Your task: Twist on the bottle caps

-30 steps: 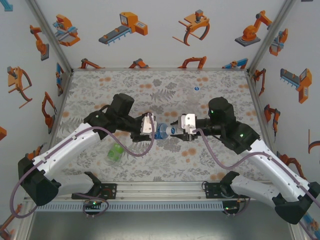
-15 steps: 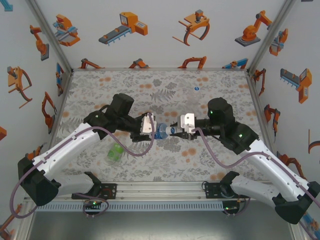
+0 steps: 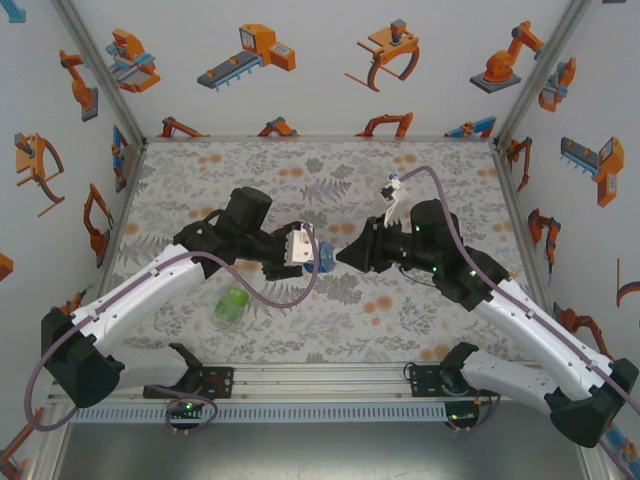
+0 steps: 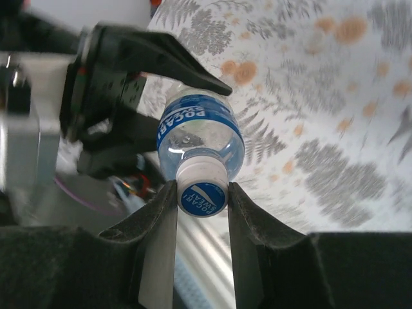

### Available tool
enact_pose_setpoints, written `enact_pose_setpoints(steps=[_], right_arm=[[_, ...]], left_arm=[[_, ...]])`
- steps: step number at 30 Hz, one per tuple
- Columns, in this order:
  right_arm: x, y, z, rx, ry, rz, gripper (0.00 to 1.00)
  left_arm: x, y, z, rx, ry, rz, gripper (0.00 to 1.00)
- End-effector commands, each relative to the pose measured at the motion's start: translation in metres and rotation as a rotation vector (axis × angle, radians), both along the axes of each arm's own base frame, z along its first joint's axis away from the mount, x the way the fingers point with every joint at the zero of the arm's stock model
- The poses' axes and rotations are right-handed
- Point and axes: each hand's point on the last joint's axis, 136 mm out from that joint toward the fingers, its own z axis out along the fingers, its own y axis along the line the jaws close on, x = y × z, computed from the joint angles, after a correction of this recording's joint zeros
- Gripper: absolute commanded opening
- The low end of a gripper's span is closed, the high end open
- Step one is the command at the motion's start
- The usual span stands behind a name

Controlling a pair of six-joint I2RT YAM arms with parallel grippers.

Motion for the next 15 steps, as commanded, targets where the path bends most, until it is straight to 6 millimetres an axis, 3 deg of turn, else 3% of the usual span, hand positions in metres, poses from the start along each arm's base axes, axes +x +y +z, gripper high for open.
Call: enact_pose_setpoints(steps=[1, 4, 12, 15], right_arm=[[0.014, -0.026, -0.013, 0.156, 0.37, -0.348, 0.0], [0.016, -0.024, -0.008, 0.222, 0.408, -0.376, 0.0], [0.022, -0.017, -0.01, 0.205, 0.398, -0.355, 0.0], [0.023, -0.013, -0.005, 0.214, 0.391, -0.338, 0.28]], left_arm=[[0.014, -0.007, 0.006, -0.029, -0.045, 0.039, 0.0], [0.016, -0.01, 0.004, -0.028, -0.045, 0.04, 0.0], [0.021, -0.012, 0.003, -0.022, -0.04, 0.06, 0.0], [0.026, -0.01, 0.002, -0.013, -0.046, 0.091, 0.0]])
